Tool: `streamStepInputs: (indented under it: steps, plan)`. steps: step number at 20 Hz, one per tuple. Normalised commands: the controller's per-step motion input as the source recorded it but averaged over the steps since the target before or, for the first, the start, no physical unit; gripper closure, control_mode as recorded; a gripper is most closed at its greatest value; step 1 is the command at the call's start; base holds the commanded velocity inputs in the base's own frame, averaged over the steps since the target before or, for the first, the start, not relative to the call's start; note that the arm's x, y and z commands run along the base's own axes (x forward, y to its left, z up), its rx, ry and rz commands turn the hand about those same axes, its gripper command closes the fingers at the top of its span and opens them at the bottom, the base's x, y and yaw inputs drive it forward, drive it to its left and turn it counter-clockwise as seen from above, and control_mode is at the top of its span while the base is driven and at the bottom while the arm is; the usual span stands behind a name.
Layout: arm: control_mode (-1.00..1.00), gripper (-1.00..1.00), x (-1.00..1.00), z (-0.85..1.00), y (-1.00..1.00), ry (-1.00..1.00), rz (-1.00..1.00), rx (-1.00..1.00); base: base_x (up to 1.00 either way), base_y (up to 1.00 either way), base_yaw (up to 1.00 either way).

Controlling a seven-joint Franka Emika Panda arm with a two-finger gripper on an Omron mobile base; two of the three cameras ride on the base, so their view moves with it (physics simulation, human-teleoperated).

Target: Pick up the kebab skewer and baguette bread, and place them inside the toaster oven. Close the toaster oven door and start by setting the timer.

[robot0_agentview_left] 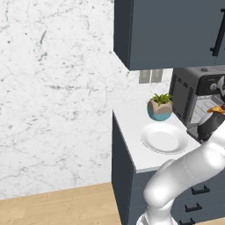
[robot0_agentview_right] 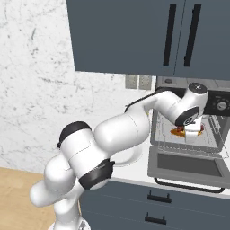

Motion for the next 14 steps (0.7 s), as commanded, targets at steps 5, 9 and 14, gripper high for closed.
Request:
streamStepInputs:
  steps: [5, 9, 14]
  plan:
    - [-1.0, 1.0, 0.26, -0.08, -0.02, 0.0, 0.0, 0.0, 0.0, 0.0, 0.0]
    - [-1.0, 1.0, 0.24, -0.16, -0.01, 0.0, 0.0, 0.0, 0.0, 0.0, 0.0]
    - [-1.0, 1.0, 0.26, -0.08, 0.0, 0.0, -0.01, 0.0, 0.0, 0.0, 0.0]
